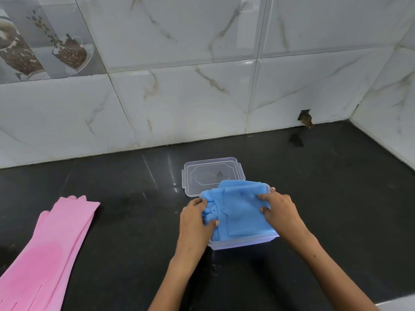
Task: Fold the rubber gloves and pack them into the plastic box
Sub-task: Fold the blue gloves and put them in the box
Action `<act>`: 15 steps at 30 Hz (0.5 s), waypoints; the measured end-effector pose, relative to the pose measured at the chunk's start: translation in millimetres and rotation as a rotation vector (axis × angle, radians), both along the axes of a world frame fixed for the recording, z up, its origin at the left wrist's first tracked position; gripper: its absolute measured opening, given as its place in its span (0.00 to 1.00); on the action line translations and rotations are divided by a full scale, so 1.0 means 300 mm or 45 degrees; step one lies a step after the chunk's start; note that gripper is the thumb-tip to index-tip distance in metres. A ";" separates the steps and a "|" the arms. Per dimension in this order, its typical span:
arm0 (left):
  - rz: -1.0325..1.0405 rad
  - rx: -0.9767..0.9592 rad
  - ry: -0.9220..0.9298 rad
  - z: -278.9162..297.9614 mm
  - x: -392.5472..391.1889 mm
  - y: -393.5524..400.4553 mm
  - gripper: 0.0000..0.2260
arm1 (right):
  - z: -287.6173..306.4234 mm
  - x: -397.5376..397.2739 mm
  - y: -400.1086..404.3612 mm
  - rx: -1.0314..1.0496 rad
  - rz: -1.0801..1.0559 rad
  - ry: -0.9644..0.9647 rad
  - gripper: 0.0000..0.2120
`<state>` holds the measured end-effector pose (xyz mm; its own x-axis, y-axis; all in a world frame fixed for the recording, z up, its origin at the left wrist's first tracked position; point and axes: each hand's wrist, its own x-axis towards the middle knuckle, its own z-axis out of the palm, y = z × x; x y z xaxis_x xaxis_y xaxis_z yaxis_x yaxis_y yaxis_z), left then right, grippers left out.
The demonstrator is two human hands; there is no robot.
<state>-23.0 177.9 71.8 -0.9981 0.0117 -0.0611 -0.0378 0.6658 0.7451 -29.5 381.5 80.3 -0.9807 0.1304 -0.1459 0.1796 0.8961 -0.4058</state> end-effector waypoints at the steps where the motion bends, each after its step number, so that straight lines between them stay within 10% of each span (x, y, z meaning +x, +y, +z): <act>1: 0.005 -0.019 -0.002 -0.003 -0.001 -0.010 0.30 | 0.000 -0.005 -0.004 -0.010 0.020 -0.008 0.20; 12: -0.052 -0.563 0.213 0.027 0.046 -0.029 0.28 | -0.033 -0.019 -0.043 0.264 0.299 -0.028 0.18; 15: -0.523 -0.795 0.360 0.036 0.024 -0.024 0.27 | -0.040 -0.020 -0.045 0.373 0.371 -0.018 0.16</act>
<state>-15.7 170.6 82.6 -0.8999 0.4291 0.0773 0.4360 0.8828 0.1749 -35.6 367.9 68.4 -0.9809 -0.1141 -0.1577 -0.0948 0.9876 -0.1252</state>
